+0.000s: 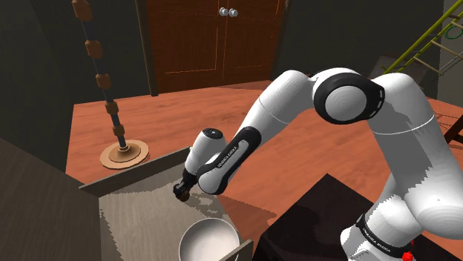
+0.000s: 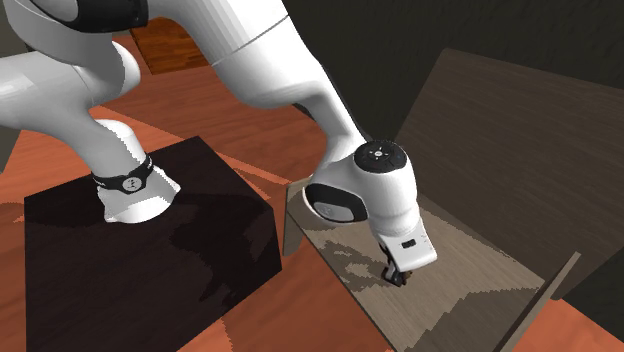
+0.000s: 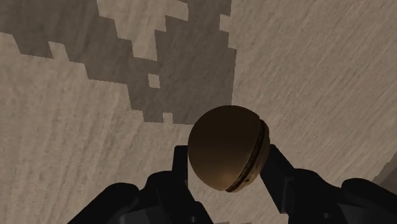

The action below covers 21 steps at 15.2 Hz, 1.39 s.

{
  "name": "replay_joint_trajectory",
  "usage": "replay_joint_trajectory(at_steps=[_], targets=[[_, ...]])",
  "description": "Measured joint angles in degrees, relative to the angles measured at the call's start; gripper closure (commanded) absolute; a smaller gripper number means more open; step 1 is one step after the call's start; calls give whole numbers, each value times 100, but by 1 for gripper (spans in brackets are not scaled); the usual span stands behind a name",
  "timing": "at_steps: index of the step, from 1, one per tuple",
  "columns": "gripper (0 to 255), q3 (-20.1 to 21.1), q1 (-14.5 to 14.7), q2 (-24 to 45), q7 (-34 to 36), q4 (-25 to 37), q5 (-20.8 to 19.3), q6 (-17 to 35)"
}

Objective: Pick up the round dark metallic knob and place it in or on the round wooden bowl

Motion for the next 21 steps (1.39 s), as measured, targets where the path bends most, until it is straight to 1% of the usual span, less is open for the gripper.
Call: replay_joint_trajectory(at_steps=[11, 21], targets=[[255, 40, -41, -751, 61, -294, 36, -448], [255, 66, -69, -1380, 123, -390, 65, -975]])
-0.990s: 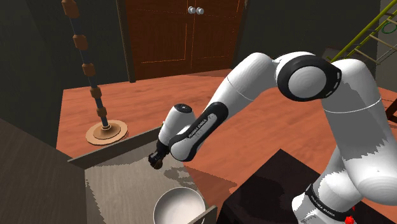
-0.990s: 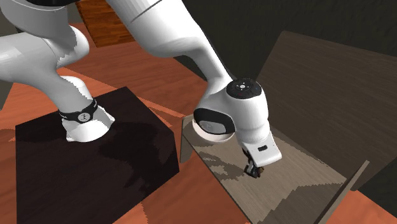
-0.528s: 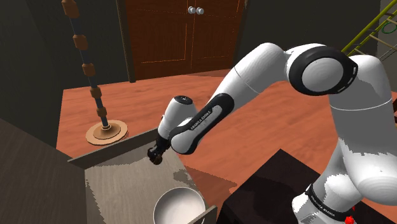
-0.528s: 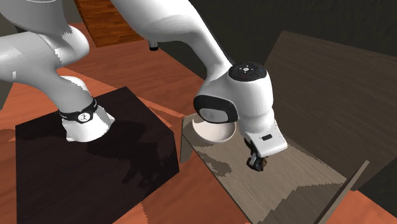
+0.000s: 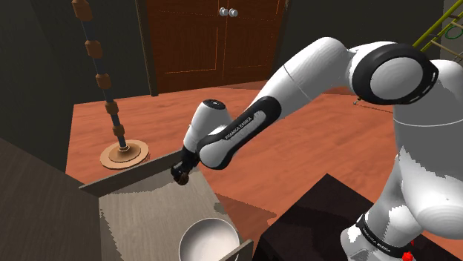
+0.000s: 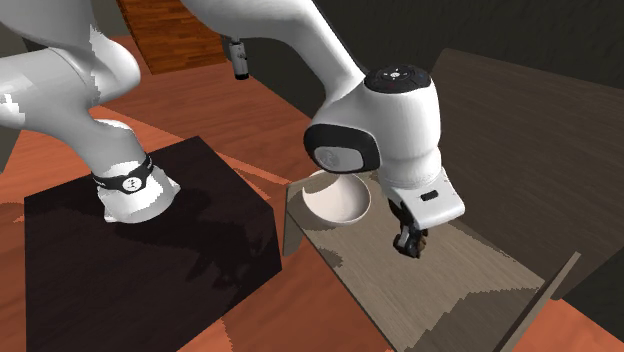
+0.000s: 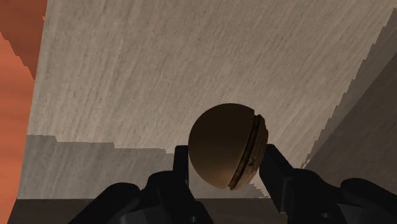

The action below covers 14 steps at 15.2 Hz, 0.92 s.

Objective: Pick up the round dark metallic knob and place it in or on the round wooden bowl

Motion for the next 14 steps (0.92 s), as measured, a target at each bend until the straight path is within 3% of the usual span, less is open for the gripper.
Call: replay_joint_trajectory(at_steps=[5, 14], targets=[[255, 25, 57, -394, 103, -321, 22, -59], [255, 21, 813, -1481, 990, -2125, -60, 747]])
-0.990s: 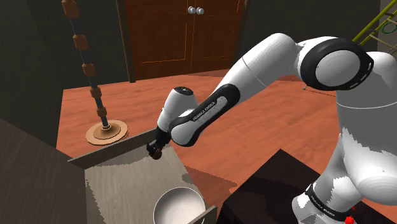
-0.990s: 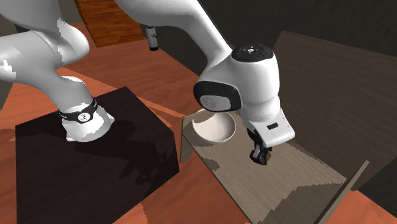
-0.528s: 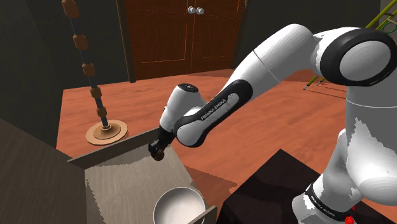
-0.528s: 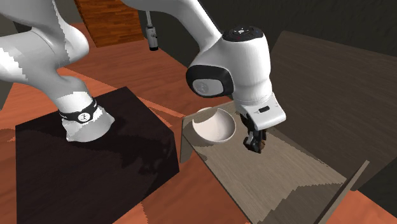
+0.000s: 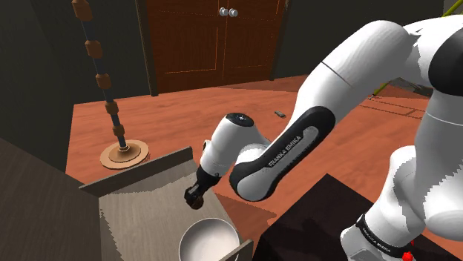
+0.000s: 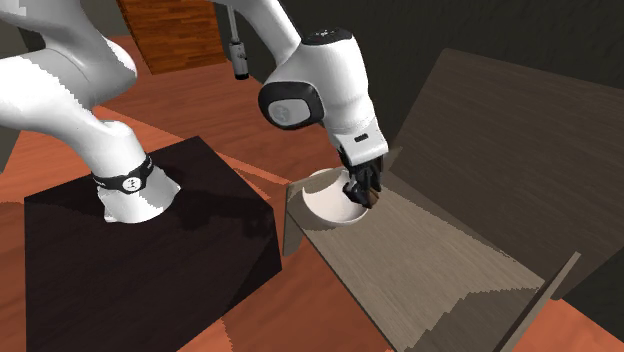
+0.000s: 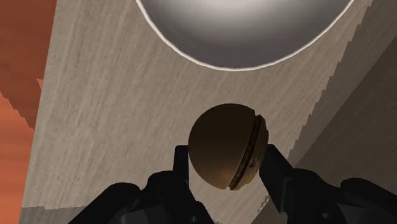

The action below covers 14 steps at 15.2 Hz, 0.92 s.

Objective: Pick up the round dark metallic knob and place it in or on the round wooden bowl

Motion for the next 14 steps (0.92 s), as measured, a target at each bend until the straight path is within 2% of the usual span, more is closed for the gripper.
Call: replay_joint_trajectory(at_steps=[5, 9, 14], targets=[[255, -144, 655, -614, 803, -912, -268, 336], [255, -511, 1420, -881, 1872, -1410, -934, 582], [255, -851, 1777, -582, 2364, -1495, -1382, 970]])
